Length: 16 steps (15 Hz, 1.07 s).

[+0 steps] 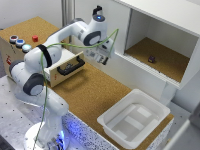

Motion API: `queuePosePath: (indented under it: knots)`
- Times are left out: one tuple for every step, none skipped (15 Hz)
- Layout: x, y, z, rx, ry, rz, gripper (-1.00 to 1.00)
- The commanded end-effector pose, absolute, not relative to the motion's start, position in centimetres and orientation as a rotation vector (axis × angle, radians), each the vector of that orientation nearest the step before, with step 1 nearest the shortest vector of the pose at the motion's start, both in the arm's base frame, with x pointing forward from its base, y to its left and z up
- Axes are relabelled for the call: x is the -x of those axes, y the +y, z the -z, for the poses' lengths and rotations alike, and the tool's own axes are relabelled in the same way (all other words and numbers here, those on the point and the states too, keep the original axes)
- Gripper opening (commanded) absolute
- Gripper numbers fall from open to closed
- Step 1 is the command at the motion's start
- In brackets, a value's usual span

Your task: Grasp the purple block

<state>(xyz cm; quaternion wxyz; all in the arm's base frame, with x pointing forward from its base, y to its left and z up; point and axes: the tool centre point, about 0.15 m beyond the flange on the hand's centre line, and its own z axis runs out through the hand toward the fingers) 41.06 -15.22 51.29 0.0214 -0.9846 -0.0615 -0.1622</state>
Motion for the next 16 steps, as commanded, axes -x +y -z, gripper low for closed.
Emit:
queuePosePath:
  knots:
    - [-49.1, -24.6, -52.6, 2.929, -0.357, 0.4, 1.0]
    - [-50.2, -25.7, -52.4, 2.905, -0.377, 0.415, 1.0]
    - [-51.4, -26.6, -52.3, 2.885, -0.394, 0.436, 1.0]
    - [-52.9, -27.5, -52.3, 2.868, -0.416, 0.455, 1.0]
    - [-53.3, -27.7, -52.3, 2.86, -0.422, 0.459, 1.0]
    - [-53.3, -27.7, -52.3, 2.86, -0.422, 0.459, 1.0]
    - [-53.3, -27.7, -52.3, 2.86, -0.422, 0.459, 1.0]
    - [-53.3, -27.7, -52.3, 2.86, -0.422, 0.459, 1.0]
    - [-53.3, -27.7, -52.3, 2.86, -0.422, 0.459, 1.0]
    - [-53.3, -27.7, -52.3, 2.86, -0.422, 0.459, 1.0]
    - [-53.3, -27.7, -52.3, 2.86, -0.422, 0.459, 1.0]
    - [-53.3, -27.7, -52.3, 2.86, -0.422, 0.459, 1.0]
    - [-53.3, -27.7, -52.3, 2.86, -0.422, 0.459, 1.0]
    - [-53.3, -27.7, -52.3, 2.86, -0.422, 0.459, 1.0]
    - [-53.3, -27.7, -52.3, 2.86, -0.422, 0.459, 1.0]
    - [-53.3, -27.7, -52.3, 2.86, -0.422, 0.459, 1.0]
